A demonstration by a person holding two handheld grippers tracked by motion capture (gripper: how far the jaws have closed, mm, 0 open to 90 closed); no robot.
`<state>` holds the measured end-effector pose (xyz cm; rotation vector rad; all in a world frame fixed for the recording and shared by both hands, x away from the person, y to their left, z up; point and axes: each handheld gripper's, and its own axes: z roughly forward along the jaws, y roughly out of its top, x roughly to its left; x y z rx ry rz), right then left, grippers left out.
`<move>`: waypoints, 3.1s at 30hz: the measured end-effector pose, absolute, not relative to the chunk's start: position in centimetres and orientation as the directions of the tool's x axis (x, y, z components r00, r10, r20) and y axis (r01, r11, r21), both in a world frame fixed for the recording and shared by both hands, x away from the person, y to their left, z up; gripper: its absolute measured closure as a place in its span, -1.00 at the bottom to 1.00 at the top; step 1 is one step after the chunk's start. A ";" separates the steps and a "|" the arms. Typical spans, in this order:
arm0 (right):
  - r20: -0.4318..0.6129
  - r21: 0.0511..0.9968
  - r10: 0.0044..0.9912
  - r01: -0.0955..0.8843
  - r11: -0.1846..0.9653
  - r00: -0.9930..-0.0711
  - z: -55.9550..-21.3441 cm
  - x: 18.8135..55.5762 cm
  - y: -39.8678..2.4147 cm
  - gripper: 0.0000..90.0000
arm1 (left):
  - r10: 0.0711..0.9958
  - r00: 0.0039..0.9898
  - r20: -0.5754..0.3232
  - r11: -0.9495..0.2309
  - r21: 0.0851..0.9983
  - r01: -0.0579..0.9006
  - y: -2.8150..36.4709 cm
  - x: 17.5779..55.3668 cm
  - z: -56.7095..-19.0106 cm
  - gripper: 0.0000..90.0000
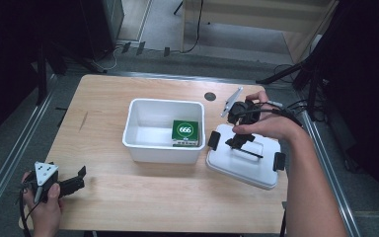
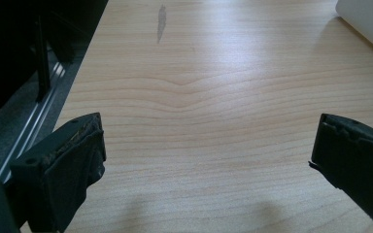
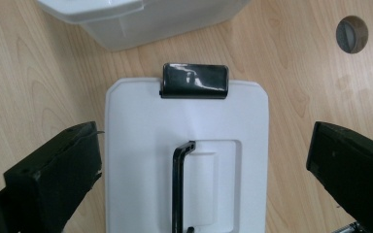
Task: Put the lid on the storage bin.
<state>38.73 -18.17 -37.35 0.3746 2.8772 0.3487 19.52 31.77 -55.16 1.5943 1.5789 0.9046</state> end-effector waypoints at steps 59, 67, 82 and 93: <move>-0.156 0.174 0.324 0.297 0.939 -0.933 -45.2 38.3 -24.4 0.34 | 1.000 0.004 -0.001 -0.001 0.865 0.502 31.8 19.5 -55.2 -1.00; -0.180 0.126 0.337 0.318 0.940 -0.924 -45.7 38.6 -24.4 0.71 | 1.000 0.003 -0.001 -0.001 0.865 0.502 31.8 19.5 -55.2 -1.00; -0.222 0.147 0.284 0.256 0.955 -0.933 -45.0 38.5 -24.9 0.89 | 1.000 0.003 -0.001 -0.001 0.865 0.503 31.8 19.5 -55.2 -1.00; -0.236 0.176 0.266 0.228 0.958 -0.935 -42.1 38.1 -25.8 0.89 | 1.000 0.001 0.003 -0.003 0.864 0.503 31.7 19.5 -55.2 -1.00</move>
